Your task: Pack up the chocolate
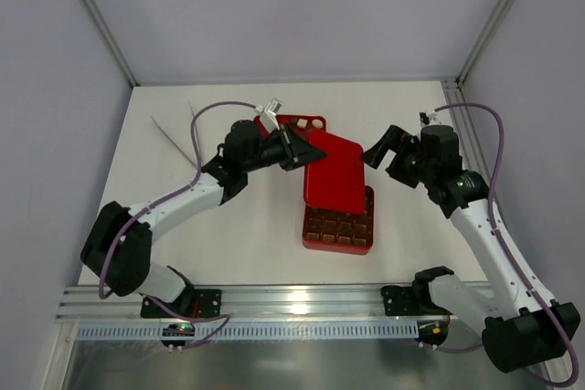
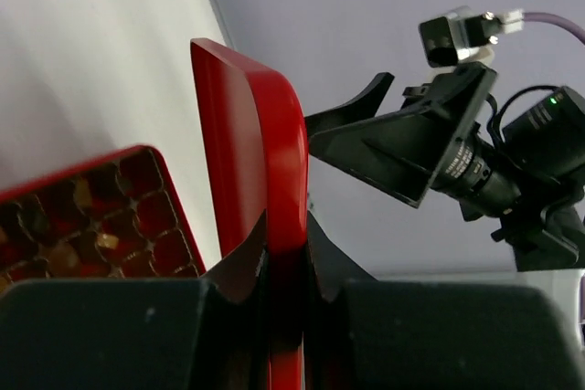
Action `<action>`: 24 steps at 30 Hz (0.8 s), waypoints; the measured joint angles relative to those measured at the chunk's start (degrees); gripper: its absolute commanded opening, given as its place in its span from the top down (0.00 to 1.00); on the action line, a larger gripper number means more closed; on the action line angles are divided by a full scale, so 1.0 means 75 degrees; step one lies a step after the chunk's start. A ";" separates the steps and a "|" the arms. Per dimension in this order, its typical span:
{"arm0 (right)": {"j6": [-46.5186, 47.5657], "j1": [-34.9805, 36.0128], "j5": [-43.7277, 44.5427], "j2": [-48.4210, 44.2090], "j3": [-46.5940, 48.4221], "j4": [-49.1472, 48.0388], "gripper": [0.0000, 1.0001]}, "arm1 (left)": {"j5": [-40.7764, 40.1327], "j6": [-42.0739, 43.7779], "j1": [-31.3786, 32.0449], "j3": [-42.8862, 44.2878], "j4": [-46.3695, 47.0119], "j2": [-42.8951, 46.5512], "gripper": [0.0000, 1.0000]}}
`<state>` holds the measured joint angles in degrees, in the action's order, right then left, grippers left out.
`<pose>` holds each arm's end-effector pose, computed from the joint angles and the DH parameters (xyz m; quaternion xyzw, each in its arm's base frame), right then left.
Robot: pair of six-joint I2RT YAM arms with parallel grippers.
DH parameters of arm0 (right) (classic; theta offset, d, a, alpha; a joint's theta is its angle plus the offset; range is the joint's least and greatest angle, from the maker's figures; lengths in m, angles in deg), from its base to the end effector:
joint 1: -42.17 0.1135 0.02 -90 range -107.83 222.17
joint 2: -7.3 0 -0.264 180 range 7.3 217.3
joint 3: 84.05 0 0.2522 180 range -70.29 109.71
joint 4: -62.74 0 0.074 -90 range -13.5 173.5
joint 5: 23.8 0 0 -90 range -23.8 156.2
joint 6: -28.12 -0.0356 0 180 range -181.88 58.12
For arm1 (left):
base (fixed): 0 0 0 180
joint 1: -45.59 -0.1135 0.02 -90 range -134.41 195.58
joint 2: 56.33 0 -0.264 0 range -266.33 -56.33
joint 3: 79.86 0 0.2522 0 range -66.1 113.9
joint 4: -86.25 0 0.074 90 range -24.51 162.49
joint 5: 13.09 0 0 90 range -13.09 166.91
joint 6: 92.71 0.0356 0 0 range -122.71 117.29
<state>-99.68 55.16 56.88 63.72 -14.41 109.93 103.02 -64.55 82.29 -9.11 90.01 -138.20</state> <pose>0.2033 0.0528 0.3301 0.1518 0.8676 0.2656 0.3922 0.2594 -0.2129 0.3126 -0.0137 0.7465 -0.5981 0.2911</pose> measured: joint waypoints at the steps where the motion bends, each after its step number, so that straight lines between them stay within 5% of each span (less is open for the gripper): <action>1: 0.0073 0.0000 0.0003 -0.0082 -0.0175 -0.0082 0.00 | 0.0102 -0.0300 0.0003 -0.0181 0.0239 -0.0143 1.00; 12: 0.0303 0.0000 0.0035 -0.0376 -0.1737 -0.0772 0.00 | 0.0804 -0.2363 0.0029 -0.1408 0.2728 -0.1064 1.00; 24: 0.0335 0.0000 0.0146 -0.0513 -0.2492 -0.1236 0.00 | 0.1233 -0.2914 0.0256 -0.1559 0.4106 -0.2375 1.00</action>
<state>-97.17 55.16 57.97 59.87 -33.10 100.66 112.26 -86.41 84.22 -20.80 120.81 -156.01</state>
